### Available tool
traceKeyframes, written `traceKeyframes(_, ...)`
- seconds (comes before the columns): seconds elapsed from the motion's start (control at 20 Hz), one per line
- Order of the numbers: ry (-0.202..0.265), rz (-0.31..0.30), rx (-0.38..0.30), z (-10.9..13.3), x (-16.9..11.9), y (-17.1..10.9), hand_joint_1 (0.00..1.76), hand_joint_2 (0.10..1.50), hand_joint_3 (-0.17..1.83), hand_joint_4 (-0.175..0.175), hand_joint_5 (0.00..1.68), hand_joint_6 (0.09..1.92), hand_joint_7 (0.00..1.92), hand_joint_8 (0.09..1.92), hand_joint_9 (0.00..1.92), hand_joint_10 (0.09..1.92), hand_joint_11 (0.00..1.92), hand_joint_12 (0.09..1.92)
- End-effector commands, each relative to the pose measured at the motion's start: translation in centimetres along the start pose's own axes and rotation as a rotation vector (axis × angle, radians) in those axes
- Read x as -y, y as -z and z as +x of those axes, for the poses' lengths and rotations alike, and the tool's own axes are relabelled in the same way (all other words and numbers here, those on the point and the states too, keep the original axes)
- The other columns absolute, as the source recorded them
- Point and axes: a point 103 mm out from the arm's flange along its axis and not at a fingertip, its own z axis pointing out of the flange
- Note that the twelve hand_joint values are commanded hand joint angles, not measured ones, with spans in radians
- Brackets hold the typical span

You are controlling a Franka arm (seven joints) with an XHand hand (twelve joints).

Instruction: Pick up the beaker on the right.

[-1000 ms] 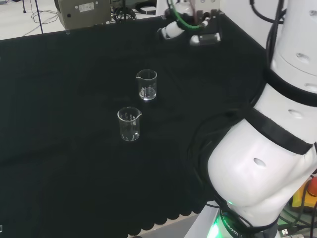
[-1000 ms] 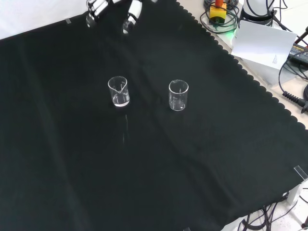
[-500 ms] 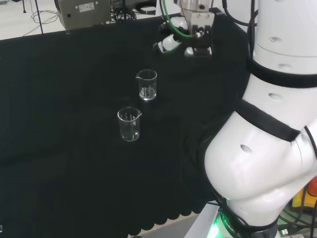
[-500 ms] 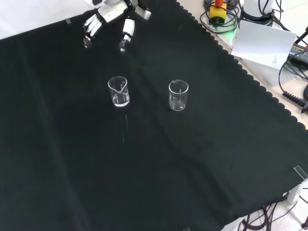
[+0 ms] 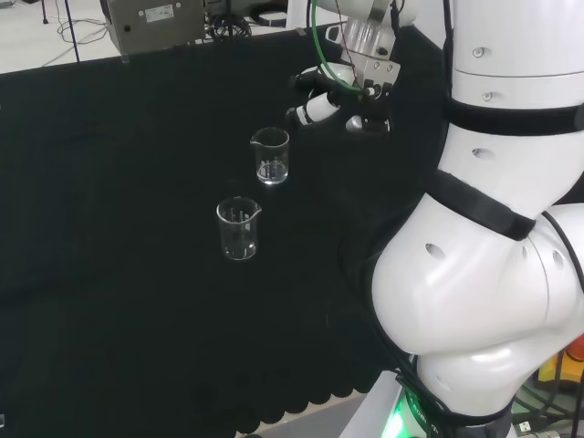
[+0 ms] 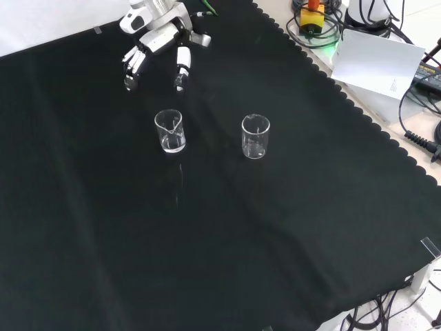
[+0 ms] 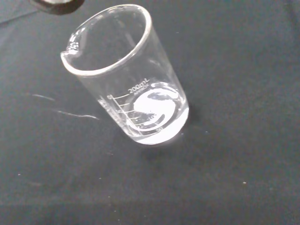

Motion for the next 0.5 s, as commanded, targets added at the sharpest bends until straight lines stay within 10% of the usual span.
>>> traceKeyframes(0.05,0.106,-0.007,-0.086,-0.3,-0.8,-1.8,0.75,0.66,0.43,-0.034,0.45,0.09,0.27,0.65,0.46,0.63,0.12,1.41)
traceKeyframes(0.5,0.182,-0.005,-0.174,-0.6,-1.2,-4.0,0.80,0.58,0.47,-0.039,0.49,0.09,0.35,0.68,0.51,0.64,0.12,1.41)
